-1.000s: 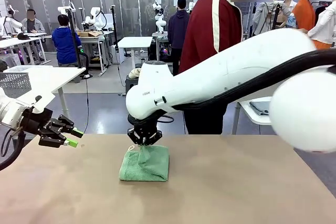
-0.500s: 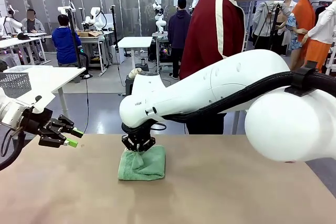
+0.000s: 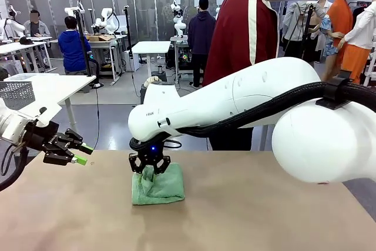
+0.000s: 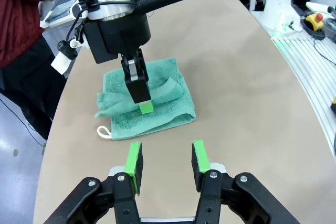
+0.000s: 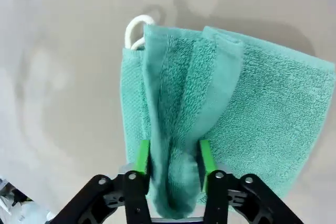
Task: Fold the towels and place them in the basket.
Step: When a person lays out a Towel with hook on the table, fold it in half twice.
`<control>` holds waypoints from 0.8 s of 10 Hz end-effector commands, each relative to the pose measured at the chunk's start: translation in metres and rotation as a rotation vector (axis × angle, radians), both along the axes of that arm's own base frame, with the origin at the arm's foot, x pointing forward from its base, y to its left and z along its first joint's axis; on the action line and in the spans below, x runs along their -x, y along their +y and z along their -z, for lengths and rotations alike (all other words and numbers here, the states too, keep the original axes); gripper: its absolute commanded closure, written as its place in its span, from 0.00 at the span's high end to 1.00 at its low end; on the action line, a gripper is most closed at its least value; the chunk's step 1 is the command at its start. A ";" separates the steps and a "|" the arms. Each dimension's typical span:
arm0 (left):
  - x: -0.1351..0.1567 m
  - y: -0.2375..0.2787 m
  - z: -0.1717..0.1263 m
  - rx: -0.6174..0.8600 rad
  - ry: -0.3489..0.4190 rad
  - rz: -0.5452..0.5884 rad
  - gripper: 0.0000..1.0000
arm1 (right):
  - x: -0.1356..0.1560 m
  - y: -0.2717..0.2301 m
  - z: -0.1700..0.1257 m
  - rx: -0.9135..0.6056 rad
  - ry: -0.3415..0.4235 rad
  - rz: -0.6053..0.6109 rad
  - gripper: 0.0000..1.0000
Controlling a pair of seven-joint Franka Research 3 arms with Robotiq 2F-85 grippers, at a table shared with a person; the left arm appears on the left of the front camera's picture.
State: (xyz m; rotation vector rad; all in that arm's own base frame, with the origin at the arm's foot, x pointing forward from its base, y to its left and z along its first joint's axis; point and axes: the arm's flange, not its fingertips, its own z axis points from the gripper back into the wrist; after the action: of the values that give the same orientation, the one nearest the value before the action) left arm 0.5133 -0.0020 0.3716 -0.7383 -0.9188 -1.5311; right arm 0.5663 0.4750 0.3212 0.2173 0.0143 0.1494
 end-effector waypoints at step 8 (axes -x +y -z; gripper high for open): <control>0.001 0.000 -0.003 0.001 0.007 -0.007 0.50 | 0.089 -0.137 -0.132 -0.053 -0.125 -0.099 1.00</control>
State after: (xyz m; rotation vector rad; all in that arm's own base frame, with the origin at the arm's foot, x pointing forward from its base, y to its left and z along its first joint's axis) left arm 0.5133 -0.0016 0.3715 -0.7380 -0.9189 -1.5301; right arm 0.5025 0.3707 0.4618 0.2158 -0.0917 0.2602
